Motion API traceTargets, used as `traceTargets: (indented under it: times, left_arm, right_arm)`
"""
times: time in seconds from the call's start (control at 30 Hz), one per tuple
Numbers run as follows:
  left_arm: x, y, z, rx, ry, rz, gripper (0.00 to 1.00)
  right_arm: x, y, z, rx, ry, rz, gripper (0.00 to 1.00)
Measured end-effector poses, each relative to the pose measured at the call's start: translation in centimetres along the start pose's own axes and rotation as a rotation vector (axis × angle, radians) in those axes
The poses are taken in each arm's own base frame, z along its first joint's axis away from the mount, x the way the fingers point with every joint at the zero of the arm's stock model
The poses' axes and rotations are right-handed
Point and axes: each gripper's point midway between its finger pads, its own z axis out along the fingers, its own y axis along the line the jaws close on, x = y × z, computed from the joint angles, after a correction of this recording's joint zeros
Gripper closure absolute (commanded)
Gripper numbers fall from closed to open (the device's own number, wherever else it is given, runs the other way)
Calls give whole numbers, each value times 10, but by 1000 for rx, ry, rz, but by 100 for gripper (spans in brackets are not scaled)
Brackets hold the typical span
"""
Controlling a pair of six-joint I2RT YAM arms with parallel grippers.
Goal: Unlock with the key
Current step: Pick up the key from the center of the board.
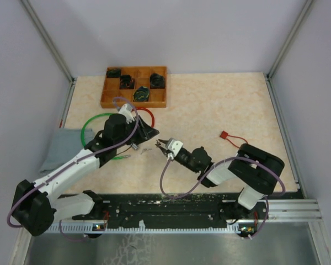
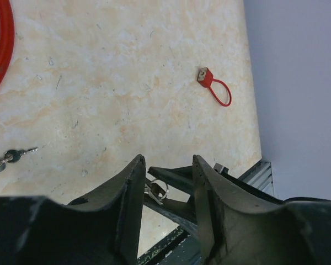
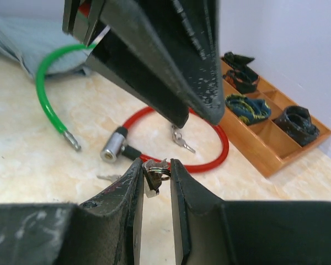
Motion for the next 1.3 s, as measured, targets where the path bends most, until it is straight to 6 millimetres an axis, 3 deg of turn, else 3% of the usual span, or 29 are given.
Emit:
traceTargets:
  times: [0.1, 0.33, 0.67, 1.3]
  left_arm:
    - [-5, -4, -6, 27, -34, 42, 46]
    - [-9, 1, -18, 78, -80, 95, 45]
    - [27, 5, -24, 286, -39, 202, 46]
    - [49, -10, -17, 569, -59, 532, 41]
  right_arm:
    - [-17, -5, -3, -15, -52, 74, 100]
    - [-32, -24, -12, -17, -96, 284, 100]
    - [-51, -31, -20, 11, -126, 528, 100]
    - [-54, -24, -23, -5, -102, 668, 100]
